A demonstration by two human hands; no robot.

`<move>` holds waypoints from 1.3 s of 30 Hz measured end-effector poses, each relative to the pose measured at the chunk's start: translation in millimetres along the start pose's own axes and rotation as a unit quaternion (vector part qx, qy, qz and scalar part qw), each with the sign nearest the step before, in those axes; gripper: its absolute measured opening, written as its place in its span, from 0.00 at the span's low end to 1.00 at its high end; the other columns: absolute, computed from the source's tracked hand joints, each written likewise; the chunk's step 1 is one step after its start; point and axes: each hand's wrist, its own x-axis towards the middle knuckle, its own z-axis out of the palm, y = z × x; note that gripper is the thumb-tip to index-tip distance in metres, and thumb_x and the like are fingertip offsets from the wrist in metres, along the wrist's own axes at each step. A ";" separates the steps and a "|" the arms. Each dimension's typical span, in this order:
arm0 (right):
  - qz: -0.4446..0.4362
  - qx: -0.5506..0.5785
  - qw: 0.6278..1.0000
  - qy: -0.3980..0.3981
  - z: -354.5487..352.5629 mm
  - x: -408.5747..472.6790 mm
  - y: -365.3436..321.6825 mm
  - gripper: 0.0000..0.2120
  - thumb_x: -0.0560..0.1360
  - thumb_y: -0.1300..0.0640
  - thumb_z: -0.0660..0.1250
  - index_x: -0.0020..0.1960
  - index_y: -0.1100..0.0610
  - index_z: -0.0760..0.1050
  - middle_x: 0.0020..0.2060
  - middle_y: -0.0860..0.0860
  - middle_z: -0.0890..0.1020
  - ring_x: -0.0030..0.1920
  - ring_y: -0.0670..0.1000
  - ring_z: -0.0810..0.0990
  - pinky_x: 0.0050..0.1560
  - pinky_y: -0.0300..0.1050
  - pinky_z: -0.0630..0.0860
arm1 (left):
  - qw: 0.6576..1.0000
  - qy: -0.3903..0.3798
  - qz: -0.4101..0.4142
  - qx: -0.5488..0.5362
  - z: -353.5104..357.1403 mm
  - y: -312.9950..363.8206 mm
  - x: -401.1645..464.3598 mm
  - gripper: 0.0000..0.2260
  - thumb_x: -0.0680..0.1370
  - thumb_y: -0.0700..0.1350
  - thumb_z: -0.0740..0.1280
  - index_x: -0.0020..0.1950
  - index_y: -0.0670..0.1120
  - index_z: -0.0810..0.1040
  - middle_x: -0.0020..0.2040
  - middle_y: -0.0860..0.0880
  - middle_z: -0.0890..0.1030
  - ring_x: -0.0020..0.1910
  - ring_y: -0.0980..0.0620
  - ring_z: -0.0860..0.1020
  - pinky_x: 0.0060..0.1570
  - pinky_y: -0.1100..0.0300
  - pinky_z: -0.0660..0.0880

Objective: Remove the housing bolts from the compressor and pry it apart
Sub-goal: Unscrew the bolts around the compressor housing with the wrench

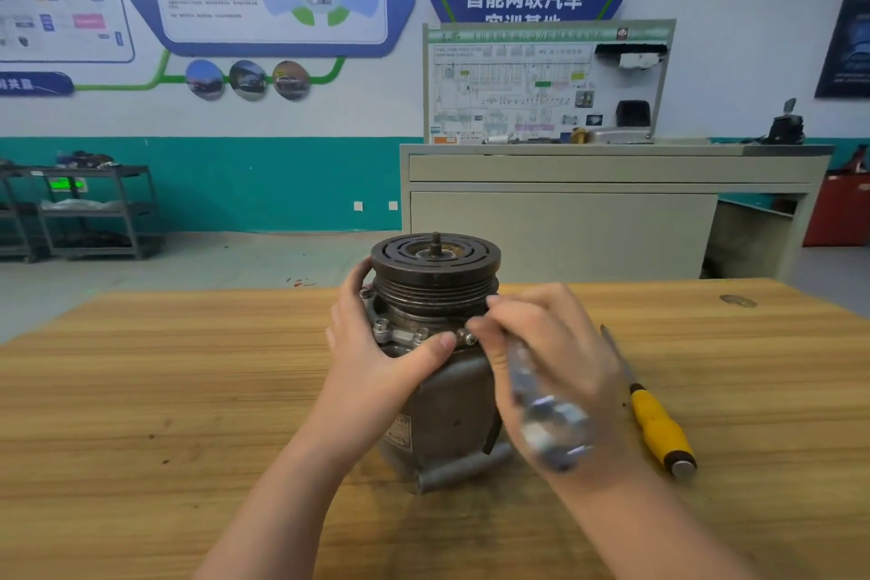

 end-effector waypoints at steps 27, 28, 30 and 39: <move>0.321 0.098 0.937 -0.100 -5.8 0.6 18.8 0.09 0.65 0.44 0.77 0.39 0.45 0.79 0.36 0.38 0.76 0.38 0.39 0.74 0.38 0.26 0.67 | 0.997 -0.046 0.002 -0.061 -11.9 -12.6 10.6 0.53 0.55 0.65 0.74 0.73 0.69 0.47 0.71 0.56 0.66 0.68 0.59 0.68 0.71 0.53 0.64; 0.336 0.111 0.931 -0.093 -6.0 0.3 21.7 0.07 0.64 0.46 0.76 0.38 0.45 0.80 0.35 0.40 0.77 0.37 0.40 0.74 0.38 0.27 0.67 | 0.997 -0.048 0.003 -0.066 -11.8 -13.8 11.3 0.53 0.55 0.64 0.74 0.73 0.69 0.48 0.69 0.59 0.67 0.66 0.62 0.69 0.71 0.55 0.64; 0.360 0.143 0.917 -0.098 -8.1 0.1 27.4 0.04 0.65 0.48 0.74 0.38 0.47 0.83 0.35 0.45 0.78 0.37 0.42 0.75 0.39 0.28 0.68 | 0.996 -0.048 0.002 -0.075 -11.4 -15.8 12.6 0.52 0.56 0.63 0.75 0.73 0.69 0.48 0.66 0.64 0.67 0.66 0.63 0.70 0.71 0.54 0.65; 0.366 0.150 0.908 -0.137 -7.5 0.5 26.4 0.09 0.64 0.42 0.73 0.41 0.44 0.82 0.35 0.40 0.78 0.36 0.40 0.74 0.36 0.26 0.68 | 0.989 -0.051 -0.006 -0.137 -11.4 -19.7 16.1 0.53 0.55 0.59 0.77 0.73 0.67 0.52 0.65 0.63 0.70 0.64 0.61 0.73 0.69 0.53 0.67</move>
